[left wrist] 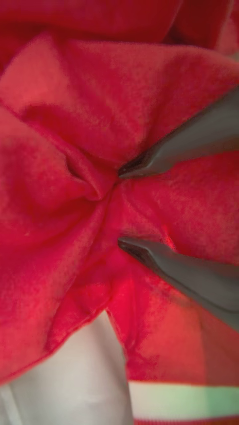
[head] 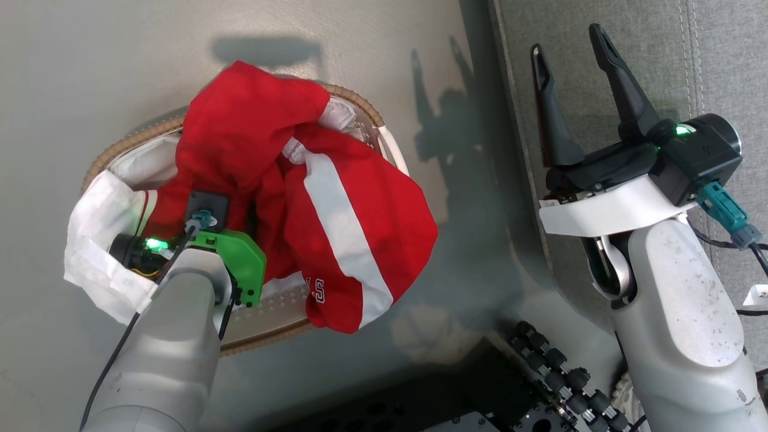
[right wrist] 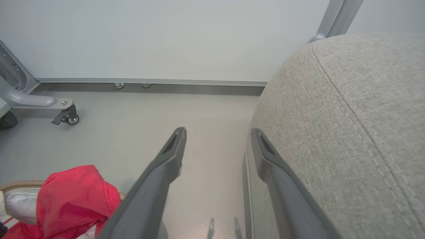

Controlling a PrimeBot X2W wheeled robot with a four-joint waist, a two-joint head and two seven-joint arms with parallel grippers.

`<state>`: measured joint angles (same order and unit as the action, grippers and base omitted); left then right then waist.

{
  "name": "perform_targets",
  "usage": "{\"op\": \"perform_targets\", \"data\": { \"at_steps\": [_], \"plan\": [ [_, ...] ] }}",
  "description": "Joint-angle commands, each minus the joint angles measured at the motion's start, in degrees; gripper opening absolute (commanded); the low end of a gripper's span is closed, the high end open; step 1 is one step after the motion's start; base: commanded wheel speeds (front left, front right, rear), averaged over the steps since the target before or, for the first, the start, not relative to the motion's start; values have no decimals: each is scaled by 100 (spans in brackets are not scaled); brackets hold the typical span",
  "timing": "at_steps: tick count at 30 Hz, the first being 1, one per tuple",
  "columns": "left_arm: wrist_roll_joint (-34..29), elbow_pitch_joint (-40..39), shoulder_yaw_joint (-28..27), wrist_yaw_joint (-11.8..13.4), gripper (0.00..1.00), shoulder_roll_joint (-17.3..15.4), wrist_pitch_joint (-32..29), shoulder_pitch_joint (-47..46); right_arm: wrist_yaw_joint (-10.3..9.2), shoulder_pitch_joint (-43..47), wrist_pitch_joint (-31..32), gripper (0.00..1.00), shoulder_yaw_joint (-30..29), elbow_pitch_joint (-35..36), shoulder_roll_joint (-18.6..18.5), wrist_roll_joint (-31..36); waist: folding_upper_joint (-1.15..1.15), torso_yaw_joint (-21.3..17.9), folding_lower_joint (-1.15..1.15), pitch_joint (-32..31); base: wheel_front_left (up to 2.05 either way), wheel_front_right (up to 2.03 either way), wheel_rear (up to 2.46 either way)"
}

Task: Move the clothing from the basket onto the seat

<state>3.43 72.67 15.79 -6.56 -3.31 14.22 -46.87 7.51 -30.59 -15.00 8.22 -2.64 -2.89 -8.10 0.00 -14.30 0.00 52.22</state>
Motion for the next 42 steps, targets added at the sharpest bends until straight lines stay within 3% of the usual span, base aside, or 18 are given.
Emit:
{"op": "perform_targets", "data": {
  "at_steps": [1,2,14,22,26,33,42],
  "plan": [
    [36,43,57,-41,29,-6,-49,-84,-4,-63,-27,100,6,-24,-12,-15,0,2,0,-16,0,0,0],
    [55,60,77,-40,0,-4,-79,-73,-4,-61,-27,100,4,-28,-12,-9,0,4,0,-26,0,0,0],
    [430,90,339,-95,0,36,-46,351,-4,105,-27,100,-38,-239,-11,13,0,14,0,-749,0,0,0],
    [1600,-681,1174,-94,0,37,99,1209,-5,494,-27,100,-178,-541,-15,224,0,305,0,-1987,0,0,0],
    [1968,-1079,1333,-94,0,40,102,1514,-5,740,-27,100,-304,-647,-17,233,0,472,0,-2531,0,0,0],
    [2202,-1934,1318,75,0,39,94,2082,-5,1186,-27,100,-434,-816,-17,325,0,757,0,-3346,0,0,0],
    [2007,-3157,926,172,0,37,94,2670,-5,1742,-27,100,-477,-995,-17,365,0,1065,0,-4152,0,0,0]
  ]
}}
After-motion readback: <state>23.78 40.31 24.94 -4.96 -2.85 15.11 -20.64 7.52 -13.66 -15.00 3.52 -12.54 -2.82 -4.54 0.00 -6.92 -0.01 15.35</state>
